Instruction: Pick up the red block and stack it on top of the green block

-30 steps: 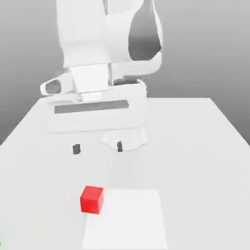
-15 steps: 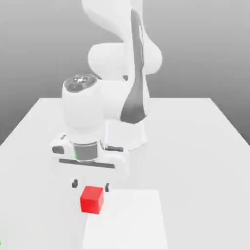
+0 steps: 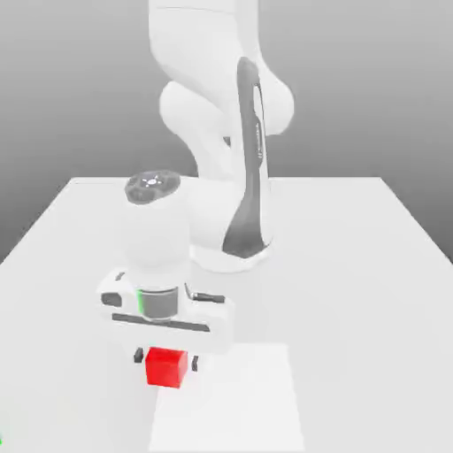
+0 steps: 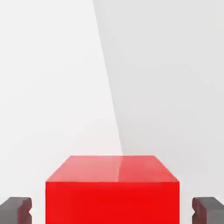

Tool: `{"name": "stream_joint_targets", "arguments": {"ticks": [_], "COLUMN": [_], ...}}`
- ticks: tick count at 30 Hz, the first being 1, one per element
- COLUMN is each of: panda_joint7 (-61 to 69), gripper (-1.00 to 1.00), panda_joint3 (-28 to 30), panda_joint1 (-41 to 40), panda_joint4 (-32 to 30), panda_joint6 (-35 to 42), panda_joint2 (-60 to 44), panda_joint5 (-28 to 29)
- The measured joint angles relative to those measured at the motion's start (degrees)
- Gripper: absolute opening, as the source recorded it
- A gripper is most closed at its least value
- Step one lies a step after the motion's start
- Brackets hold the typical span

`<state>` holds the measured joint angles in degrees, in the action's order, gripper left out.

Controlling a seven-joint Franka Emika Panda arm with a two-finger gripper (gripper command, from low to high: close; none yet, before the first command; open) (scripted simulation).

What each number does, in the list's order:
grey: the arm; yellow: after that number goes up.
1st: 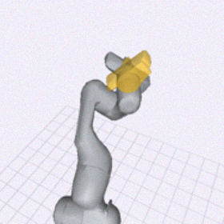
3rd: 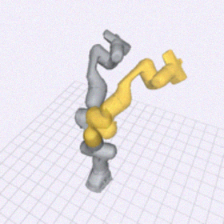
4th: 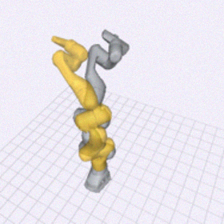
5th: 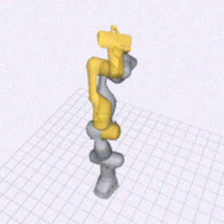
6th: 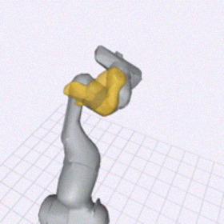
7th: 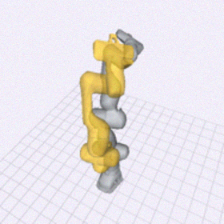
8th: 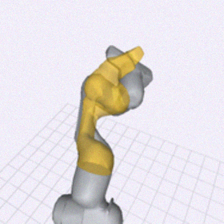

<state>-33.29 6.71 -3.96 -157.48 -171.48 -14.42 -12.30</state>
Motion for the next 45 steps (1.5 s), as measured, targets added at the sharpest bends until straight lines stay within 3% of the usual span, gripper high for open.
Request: {"name": "stream_joint_targets", "arguments": {"ticks": [12,26,34,45], "panda_joint7": [-1.94,-8.70,-11.54,-6.58], "gripper": [-1.00,-1.00,-1.00,-1.00], "panda_joint3": [1.84,3.73,7.36,9.79], "panda_joint1": [0.87,0.78,-4.44,-11.89], "panda_joint4": [0.06,-2.09,10.55,30.10], "panda_joint6": [5.56,11.53,18.12,27.59], "panda_joint2": [4.76,13.90,8.71,-2.49], "panda_joint5": [2.83,11.85,14.80,6.62]}}
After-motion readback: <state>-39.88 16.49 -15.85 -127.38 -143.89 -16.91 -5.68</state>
